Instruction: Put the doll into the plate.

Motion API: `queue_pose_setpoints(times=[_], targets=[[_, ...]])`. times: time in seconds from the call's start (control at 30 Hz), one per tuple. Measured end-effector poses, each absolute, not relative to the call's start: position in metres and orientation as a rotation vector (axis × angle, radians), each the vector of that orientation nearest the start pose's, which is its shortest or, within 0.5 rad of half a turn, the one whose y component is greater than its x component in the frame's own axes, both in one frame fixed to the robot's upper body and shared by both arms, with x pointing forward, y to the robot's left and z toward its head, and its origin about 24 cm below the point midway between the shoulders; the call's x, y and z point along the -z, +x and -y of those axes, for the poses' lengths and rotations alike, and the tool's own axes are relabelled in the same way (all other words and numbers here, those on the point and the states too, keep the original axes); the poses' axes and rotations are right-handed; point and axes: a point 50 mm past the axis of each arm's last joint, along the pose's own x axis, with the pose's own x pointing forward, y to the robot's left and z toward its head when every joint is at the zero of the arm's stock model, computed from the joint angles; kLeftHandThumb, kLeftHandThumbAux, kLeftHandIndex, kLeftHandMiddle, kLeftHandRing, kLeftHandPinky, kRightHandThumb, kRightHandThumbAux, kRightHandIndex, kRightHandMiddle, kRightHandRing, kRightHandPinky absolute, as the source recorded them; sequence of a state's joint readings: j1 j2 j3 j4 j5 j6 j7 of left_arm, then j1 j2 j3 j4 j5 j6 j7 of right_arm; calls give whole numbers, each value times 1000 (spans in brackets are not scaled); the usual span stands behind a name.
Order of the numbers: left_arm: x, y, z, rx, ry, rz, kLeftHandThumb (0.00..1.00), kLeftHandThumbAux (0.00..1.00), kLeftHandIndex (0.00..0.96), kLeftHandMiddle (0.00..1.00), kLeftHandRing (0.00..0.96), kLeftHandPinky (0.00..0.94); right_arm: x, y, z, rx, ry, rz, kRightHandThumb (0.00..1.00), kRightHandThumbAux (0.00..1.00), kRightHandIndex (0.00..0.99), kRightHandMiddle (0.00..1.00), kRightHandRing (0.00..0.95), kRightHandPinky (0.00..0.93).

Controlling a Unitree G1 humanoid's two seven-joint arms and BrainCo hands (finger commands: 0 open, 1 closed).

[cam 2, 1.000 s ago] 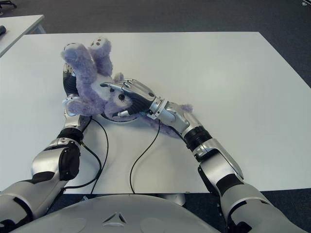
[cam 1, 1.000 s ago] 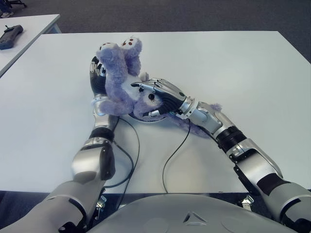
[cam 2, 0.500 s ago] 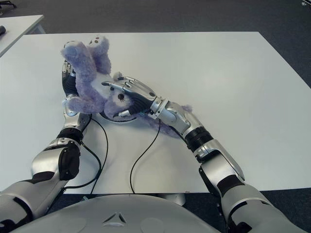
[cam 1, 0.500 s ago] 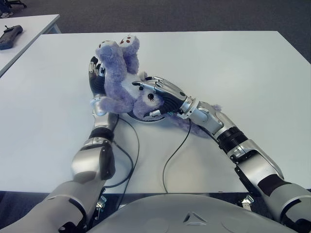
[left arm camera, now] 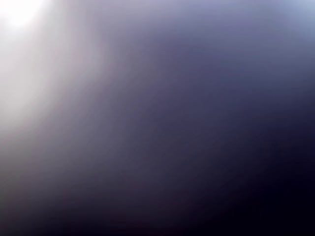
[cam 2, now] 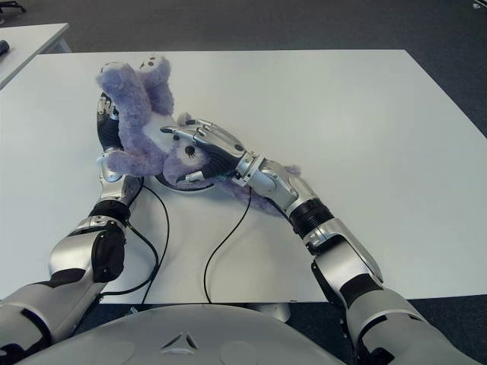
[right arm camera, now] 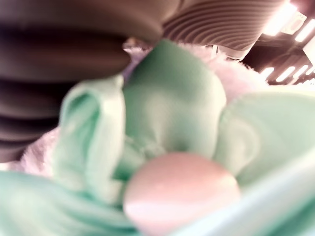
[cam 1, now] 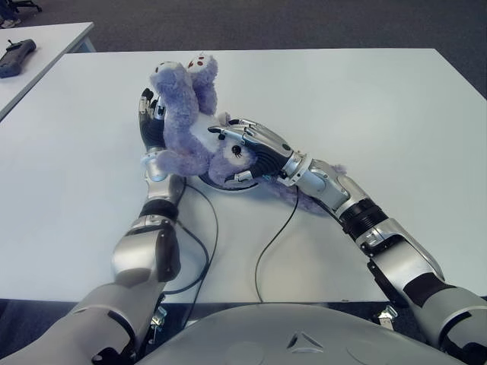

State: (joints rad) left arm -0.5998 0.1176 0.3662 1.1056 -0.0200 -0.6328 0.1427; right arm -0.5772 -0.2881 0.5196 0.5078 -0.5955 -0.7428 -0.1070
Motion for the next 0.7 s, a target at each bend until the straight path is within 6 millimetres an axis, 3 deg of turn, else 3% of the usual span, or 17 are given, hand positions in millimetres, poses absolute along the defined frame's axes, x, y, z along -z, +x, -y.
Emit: queue_pose_setpoints(times=[0.7], targets=[[-30,331,-213,-371,-74,126,0,384,6,0,0,0,-96,295,51,-729,-885,841,133,360,0,0,0,0]])
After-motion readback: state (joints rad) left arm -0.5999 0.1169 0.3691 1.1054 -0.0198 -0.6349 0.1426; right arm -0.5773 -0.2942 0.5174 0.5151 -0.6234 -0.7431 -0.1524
